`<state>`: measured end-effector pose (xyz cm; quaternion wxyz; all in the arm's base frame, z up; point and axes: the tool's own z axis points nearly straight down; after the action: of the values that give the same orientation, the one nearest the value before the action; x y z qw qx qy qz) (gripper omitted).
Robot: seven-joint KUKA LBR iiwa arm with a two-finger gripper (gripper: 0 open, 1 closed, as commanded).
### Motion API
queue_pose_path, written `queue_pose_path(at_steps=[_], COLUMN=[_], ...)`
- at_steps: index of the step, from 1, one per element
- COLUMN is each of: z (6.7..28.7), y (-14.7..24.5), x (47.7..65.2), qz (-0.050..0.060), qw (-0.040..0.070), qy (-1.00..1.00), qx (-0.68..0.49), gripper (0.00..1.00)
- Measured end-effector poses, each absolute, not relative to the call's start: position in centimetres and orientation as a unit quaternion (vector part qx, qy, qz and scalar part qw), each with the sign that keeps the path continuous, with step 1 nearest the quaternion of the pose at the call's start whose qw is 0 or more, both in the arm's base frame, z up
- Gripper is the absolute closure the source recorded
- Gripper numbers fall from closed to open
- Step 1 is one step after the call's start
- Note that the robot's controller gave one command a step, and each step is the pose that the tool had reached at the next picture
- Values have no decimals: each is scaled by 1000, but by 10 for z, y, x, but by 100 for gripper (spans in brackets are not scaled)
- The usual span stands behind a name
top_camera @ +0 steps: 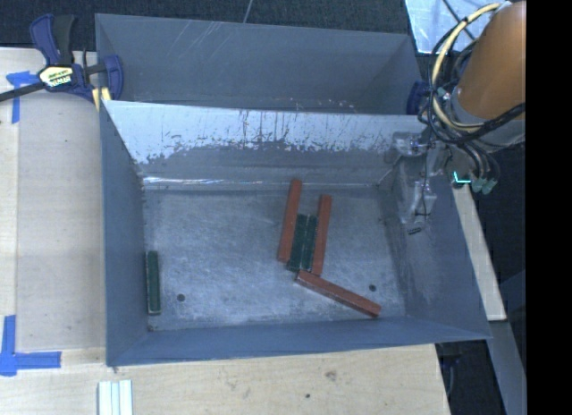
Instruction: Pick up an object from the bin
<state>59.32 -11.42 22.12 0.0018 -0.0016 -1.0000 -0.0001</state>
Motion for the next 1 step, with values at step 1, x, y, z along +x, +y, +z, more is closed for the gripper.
queue_pose_path(at_steps=[1], z=[192], y=[-104], x=[581], qz=[1], qw=[-5], qy=[-999], qx=[-31], gripper=[0])
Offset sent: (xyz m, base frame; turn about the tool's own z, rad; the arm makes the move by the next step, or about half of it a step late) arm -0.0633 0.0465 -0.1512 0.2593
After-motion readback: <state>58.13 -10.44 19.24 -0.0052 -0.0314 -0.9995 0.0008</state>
